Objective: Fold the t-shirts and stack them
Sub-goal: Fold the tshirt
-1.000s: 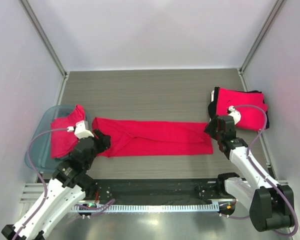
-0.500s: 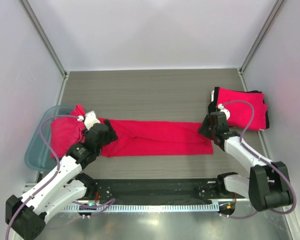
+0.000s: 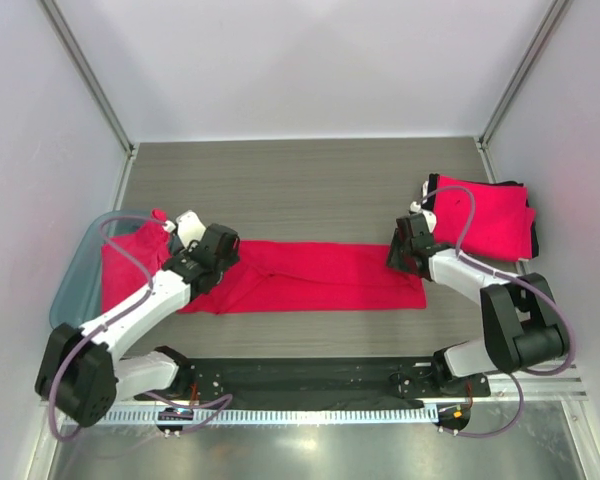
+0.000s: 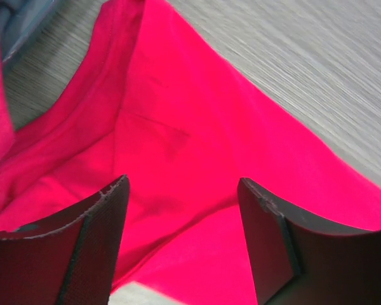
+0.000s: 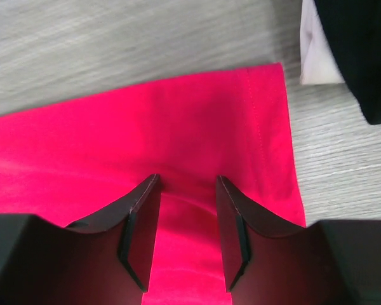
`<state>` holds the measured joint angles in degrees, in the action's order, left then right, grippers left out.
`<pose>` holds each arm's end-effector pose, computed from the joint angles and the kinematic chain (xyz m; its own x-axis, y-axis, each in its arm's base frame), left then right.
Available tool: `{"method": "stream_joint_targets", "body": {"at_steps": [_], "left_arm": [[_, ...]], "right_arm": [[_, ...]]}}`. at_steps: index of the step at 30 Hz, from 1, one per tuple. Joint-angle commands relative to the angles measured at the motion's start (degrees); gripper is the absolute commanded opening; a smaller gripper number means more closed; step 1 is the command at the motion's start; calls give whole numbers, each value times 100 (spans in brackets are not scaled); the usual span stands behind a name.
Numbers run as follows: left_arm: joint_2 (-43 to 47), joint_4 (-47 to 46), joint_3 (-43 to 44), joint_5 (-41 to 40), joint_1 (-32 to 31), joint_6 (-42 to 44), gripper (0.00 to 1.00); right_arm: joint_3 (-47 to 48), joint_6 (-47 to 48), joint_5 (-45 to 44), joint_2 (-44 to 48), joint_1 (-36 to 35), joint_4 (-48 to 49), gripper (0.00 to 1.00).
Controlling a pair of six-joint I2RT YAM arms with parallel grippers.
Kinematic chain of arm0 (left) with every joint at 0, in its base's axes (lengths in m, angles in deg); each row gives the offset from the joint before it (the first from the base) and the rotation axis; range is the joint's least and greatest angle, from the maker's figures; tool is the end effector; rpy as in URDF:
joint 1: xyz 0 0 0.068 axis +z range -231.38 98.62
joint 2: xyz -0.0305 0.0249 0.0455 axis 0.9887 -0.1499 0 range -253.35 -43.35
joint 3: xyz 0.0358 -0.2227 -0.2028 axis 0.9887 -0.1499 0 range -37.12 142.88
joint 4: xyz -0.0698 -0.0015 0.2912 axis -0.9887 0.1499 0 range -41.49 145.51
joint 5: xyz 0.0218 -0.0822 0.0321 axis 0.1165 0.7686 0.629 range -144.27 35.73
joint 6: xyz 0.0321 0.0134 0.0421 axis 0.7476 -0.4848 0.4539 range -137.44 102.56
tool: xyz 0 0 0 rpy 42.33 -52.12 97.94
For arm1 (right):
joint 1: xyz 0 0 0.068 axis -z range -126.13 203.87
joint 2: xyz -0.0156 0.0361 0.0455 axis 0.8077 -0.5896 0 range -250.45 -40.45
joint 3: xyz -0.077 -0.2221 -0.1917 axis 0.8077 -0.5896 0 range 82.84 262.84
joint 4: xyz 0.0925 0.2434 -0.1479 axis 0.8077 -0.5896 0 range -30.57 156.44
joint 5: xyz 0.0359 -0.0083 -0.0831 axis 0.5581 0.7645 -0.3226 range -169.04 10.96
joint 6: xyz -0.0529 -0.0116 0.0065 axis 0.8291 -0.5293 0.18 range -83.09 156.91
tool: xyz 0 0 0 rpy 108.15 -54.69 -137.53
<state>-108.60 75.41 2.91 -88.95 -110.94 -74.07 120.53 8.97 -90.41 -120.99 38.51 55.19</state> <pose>0.2224 -0.1022 0.2323 -0.4628 -0.5270 -0.7128 -0.5173 0.8135 -0.2656 0.2774 0.0688 0.1660 -0.7594 0.2678 -0.5930 0.2351 0.9627 0.1337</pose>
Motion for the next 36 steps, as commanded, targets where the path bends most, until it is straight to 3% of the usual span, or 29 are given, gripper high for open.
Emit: {"method": "stream_joint_targets", "body": {"at_steps": [1,11,19,29,31,36], "left_arm": [[-531,-228,242,65,345,-438,69],[-2359,-344,1049,383,706,-525,67],[-3458,-211,1885,356,768,-306,64],[-4882,131,3809,251,1074,449,63],[-4979,193,3933,408,1163,529,63],[-4436,-219,3399,496,1190,845,65]], "right_arm": [[326,-9,-172,-313,-38,-123,45],[203,-659,-1182,-235,-249,-913,45],[-331,-1240,-1157,686,-406,-1266,43],[-974,-2311,-1059,1644,-1602,-1591,44],[-1001,-2216,-1060,1943,-1620,-1609,44],[-711,-881,-578,2603,-1611,-900,49]]}}
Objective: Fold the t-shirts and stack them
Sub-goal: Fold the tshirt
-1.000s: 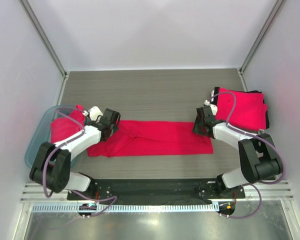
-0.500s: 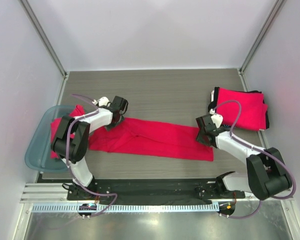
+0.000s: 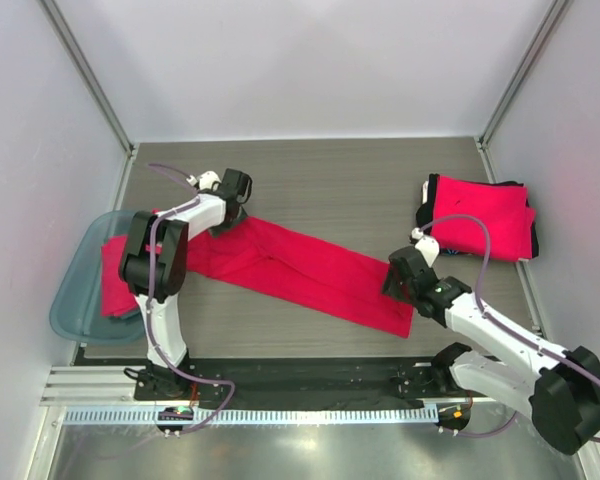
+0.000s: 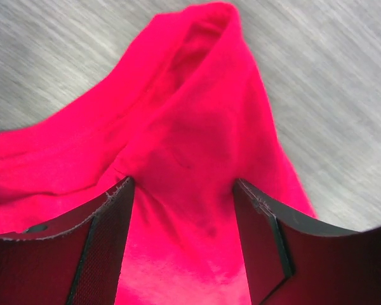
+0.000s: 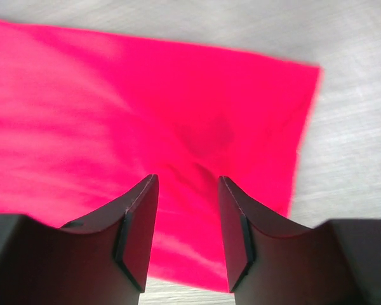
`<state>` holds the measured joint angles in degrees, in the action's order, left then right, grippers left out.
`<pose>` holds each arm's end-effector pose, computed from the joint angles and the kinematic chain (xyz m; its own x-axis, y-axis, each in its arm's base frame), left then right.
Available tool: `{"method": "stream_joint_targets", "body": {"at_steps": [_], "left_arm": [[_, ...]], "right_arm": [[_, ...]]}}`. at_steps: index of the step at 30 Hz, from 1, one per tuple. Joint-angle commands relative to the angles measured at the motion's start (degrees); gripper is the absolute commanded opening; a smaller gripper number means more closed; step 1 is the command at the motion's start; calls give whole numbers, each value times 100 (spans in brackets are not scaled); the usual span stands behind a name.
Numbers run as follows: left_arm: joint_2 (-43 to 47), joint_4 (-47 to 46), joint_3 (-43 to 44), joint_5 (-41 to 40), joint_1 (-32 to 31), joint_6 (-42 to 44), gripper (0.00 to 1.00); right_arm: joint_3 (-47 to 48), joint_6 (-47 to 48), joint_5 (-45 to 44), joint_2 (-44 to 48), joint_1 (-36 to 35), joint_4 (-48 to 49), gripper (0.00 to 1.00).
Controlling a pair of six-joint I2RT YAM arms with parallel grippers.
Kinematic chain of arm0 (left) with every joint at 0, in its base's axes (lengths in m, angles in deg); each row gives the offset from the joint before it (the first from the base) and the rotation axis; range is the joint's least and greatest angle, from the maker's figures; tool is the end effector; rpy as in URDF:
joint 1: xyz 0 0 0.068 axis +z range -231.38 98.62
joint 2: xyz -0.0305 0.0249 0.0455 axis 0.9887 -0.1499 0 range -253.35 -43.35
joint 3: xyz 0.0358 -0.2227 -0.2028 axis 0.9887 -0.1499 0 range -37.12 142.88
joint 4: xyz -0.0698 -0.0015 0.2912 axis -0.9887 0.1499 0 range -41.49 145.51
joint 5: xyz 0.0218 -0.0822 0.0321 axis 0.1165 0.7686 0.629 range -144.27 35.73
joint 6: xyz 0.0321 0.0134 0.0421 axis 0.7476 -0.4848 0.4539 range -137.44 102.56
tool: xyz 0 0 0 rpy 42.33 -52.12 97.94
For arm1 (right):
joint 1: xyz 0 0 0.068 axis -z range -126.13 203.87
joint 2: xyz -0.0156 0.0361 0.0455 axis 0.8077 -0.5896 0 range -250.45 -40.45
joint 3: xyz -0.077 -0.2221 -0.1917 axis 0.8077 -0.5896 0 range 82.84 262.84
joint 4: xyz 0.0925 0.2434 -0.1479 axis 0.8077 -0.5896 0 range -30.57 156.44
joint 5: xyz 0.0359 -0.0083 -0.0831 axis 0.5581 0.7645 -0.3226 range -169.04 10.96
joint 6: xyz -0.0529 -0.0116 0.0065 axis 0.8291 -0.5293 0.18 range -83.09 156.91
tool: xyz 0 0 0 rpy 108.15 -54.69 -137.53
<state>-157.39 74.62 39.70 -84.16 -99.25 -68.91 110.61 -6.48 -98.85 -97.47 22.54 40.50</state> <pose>0.4350 -0.1211 0.1640 -0.5715 -0.5283 -0.6279 -0.6322 0.7713 -0.0736 0.1766 0.0930 0.1854 -0.7321 0.3110 -0.6061 0.2464 0.9503 0.1901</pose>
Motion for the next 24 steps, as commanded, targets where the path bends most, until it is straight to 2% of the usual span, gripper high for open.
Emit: {"method": "stream_joint_targets", "body": {"at_steps": [1,6,7,9,10,12,17,21,24], "left_arm": [[722,-359,-403,166,20,391,66],[1436,-475,-790,440,-6,340,70],[1524,-466,-843,475,-6,269,70],[1691,-457,-949,554,-15,163,71],[1727,-440,-1062,580,-15,58,71],[1806,-431,-1177,721,-15,-21,71],[1754,-519,-1433,1029,-15,-66,71],[1613,-275,-1380,687,2,-232,71],[1551,-282,-1371,633,3,-250,70]], "right_arm": [[499,779,346,235,-22,659,49],[1237,1561,1575,-607,-22,2070,52],[1361,1606,2256,-1062,-22,2301,51],[1791,1554,2744,-1609,-22,2941,48],[1915,1510,3329,-2151,-22,3180,47],[2362,1422,3676,-2655,-40,3699,45],[3505,1448,4520,-4323,-224,3991,47],[4428,1536,4890,-5115,-487,3921,48],[4745,1597,4795,-5520,-593,3876,49]]}}
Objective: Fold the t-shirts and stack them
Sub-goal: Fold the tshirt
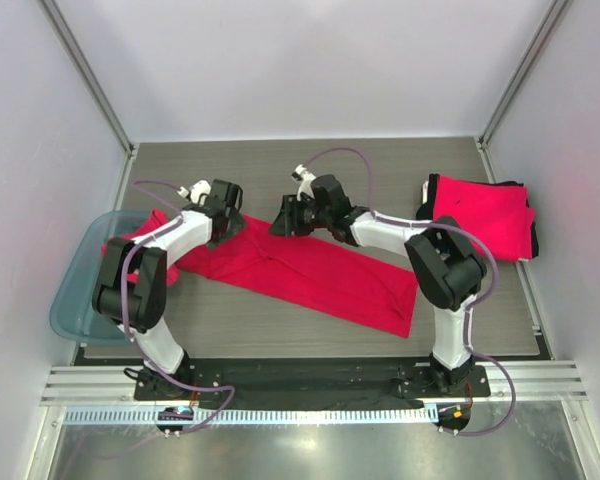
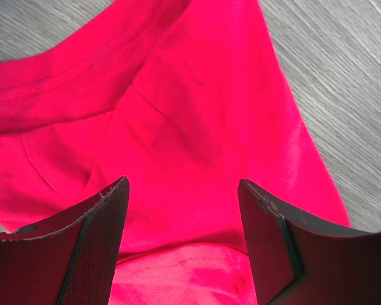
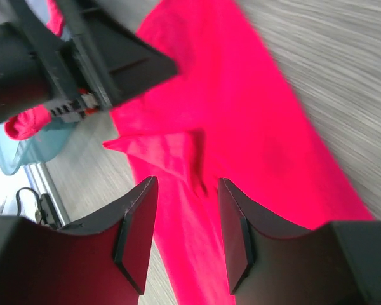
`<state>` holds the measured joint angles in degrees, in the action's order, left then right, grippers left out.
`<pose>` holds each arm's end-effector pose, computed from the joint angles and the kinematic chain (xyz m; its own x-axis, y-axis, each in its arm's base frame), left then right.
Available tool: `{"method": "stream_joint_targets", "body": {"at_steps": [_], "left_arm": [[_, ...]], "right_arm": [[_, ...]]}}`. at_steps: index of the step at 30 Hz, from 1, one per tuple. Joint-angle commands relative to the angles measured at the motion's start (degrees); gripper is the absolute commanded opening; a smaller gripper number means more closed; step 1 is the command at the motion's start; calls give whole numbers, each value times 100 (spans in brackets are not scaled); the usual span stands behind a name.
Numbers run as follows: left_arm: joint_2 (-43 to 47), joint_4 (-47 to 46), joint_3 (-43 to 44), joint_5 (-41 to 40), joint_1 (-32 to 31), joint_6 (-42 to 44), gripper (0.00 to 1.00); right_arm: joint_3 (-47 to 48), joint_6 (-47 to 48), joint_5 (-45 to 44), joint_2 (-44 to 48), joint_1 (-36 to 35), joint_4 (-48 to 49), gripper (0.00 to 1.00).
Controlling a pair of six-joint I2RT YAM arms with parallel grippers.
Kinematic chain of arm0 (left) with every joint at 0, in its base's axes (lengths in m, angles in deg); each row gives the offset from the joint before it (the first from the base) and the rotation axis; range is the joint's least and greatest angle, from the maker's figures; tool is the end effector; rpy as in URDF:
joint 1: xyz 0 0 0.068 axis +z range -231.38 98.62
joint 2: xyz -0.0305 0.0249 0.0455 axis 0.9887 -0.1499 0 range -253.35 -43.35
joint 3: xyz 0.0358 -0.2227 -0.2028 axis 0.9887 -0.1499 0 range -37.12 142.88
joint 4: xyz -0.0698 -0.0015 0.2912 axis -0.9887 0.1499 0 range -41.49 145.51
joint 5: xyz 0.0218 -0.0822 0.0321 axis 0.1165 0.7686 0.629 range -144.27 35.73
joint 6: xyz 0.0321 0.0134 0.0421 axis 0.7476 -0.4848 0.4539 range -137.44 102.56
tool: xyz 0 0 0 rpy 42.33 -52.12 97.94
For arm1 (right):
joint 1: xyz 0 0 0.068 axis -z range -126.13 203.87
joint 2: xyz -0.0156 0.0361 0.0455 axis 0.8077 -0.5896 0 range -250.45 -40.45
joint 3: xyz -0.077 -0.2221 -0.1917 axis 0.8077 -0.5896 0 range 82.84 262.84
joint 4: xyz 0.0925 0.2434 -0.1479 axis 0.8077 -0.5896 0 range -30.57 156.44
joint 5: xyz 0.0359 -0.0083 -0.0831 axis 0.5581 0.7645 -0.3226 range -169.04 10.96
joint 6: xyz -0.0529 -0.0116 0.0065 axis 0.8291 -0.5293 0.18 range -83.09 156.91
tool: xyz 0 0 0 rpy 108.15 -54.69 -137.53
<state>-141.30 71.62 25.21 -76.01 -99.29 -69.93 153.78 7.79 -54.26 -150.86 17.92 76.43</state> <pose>0.3693 -0.1051 0.1964 -0.5768 -0.5879 -0.5672 -0.5826 0.7828 -0.2189 0.3752 0.2911 0.2028 -0.7511 0.0012 -0.6602 -0.5298 0.5955 0.6038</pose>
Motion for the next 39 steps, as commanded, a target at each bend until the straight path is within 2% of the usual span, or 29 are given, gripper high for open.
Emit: {"method": "stream_joint_targets", "body": {"at_steps": [1,11,17,25,30,32,36,39], "left_arm": [[-110,9,95,-121,16,-148,70],[-567,528,482,37,86,-288,71],[-690,563,552,126,139,-271,70],[-708,554,561,56,139,-200,70],[-752,615,588,-23,139,-209,70],[-734,615,597,-24,130,-218,70],[-708,615,588,-50,130,-200,70],[-682,607,579,-50,130,-200,70]], "right_arm": [[482,162,344,-278,-167,327,49],[1001,-49,862,-1272,-369,749,47],[1370,29,933,-1606,-545,417,46],[1520,284,915,-1730,-686,20,44],[1134,407,1056,-1510,-695,72,43],[967,539,916,-1300,-695,-15,33],[695,688,722,-1071,-695,-138,25],[527,777,512,-851,-695,-235,7]]}}
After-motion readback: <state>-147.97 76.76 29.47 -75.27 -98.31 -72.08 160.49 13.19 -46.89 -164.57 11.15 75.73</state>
